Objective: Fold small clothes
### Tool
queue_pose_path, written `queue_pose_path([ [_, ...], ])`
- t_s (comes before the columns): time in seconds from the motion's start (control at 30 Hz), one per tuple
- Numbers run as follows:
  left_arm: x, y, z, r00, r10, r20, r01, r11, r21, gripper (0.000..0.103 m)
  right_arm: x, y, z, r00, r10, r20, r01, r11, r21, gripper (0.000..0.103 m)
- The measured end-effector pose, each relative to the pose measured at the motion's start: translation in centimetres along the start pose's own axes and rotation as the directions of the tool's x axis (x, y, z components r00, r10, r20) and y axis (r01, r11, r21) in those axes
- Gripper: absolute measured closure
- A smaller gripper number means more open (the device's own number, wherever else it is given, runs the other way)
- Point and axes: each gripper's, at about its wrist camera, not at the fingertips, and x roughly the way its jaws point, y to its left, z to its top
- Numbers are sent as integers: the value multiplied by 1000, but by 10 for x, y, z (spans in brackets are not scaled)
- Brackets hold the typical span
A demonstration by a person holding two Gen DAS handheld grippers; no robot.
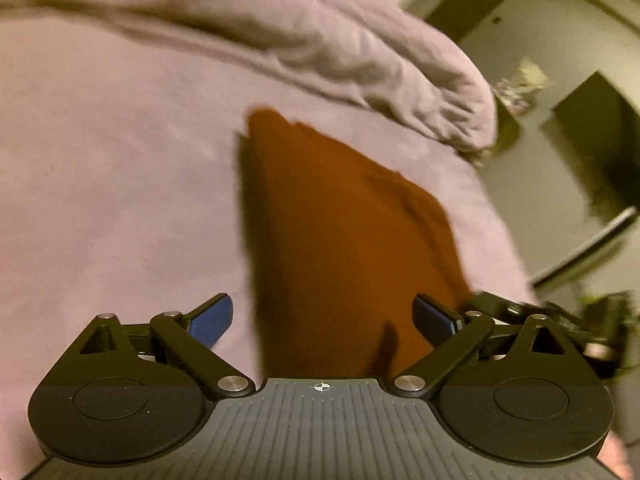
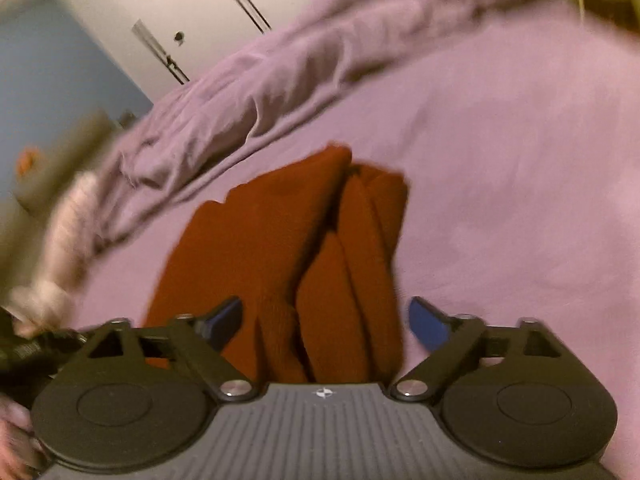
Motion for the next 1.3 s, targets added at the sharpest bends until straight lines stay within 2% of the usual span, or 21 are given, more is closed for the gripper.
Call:
queue_pose_path([
  [0.1, 26, 14, 10, 999, 7, -35, -10, 996, -83, 4, 17, -14, 10, 998, 70, 3, -70, 994, 90, 9],
  [0.17, 35, 20, 13, 1000, -8, -23, 6, 995, -100, 4, 23, -13, 14, 994, 109, 4, -108, 990, 88, 9],
  [0.23, 36, 20, 16, 1000, -25, -7, 24, 993, -116, 5, 31, -9, 16, 995, 103, -10, -102, 993, 65, 10],
  [0.27, 37, 19, 17, 1000, -26, 8, 27, 993, -115, 12, 35, -6, 17, 996, 93, -15, -93, 995, 44, 13],
  [0.3, 38, 18, 19, 1000, -7, 18, 9, 994, -113, 32, 39, -4, 18, 997, 75, -20, -75, 997, 30, 23],
  [0.33, 41, 15, 21, 1000, -4, 13, 5, 995, -102, 34, 43, -3, 19, 998, 57, -27, -56, 998, 18, 27],
  [0.4, 46, 13, 24, 1000, 6, 1, -6, 995, -95, 34, 50, -4, 21, 998, 60, -32, -59, 998, 21, 47],
  [0.43, 50, 14, 25, 1000, 3, -6, -4, 994, -107, 34, 53, -4, 20, 998, 57, -34, -56, 998, 31, 48],
  [0.5, 49, 16, 27, 1000, -3, -2, 3, 992, -130, 44, 54, 0, 19, 998, 54, -28, -53, 998, 32, 55],
  [0.6, 39, 11, 27, 1000, -8, 6, 9, 995, -102, 54, 50, 10, 16, 999, 50, -14, -50, 999, 15, 59],
  [0.7, 20, 6, 27, 999, -31, 21, 32, 996, -86, 56, 43, 24, 15, 995, 98, -8, -98, 995, 13, 60],
  [0.8, -6, 3, 23, 999, -19, 47, 21, 999, -49, 56, 41, 40, 12, 983, 179, -35, -178, 983, 35, 60],
  [0.9, -39, 16, 23, 997, 20, 79, -15, 998, -66, 56, 46, 60, 2, 967, 243, -80, -242, 970, 29, 61],
  [1.0, -70, 34, 23, 990, 98, 102, -90, 993, -81, 56, 55, 76, -11, 951, 285, -120, -284, 959, 20, 61],
  [1.07, -86, 46, 17, 975, 191, 114, -182, 980, -87, 59, 60, 83, -21, 954, 266, -141, -267, 964, 17, 57],
  [1.1, -94, 48, 12, 964, 233, 129, -226, 972, -66, 59, 58, 82, -25, 963, 236, -133, -235, 972, 21, 52],
  [1.13, -104, 48, 5, 954, 257, 154, -256, 966, -32, 59, 53, 83, -29, 975, 193, -112, -194, 981, 3, 50],
  [1.2, -121, 46, -11, 944, 278, 178, -284, 959, 10, 56, 32, 89, -42, 992, 116, -48, -120, 989, -89, 45],
  [1.23, -127, 45, -20, 941, 282, 185, -291, 956, 25, 54, 19, 89, -50, 994, 109, -24, -111, 989, -100, 38],
  [1.27, -130, 45, -29, 941, 282, 185, -293, 955, 37, 49, 8, 88, -59, 992, 123, -7, -123, 988, -92, 26],
  [1.3, -131, 45, -40, 943, 283, 177, -295, 954, 48, 48, -2, 85, -67, 990, 139, 7, -138, 987, -82, 25],
])
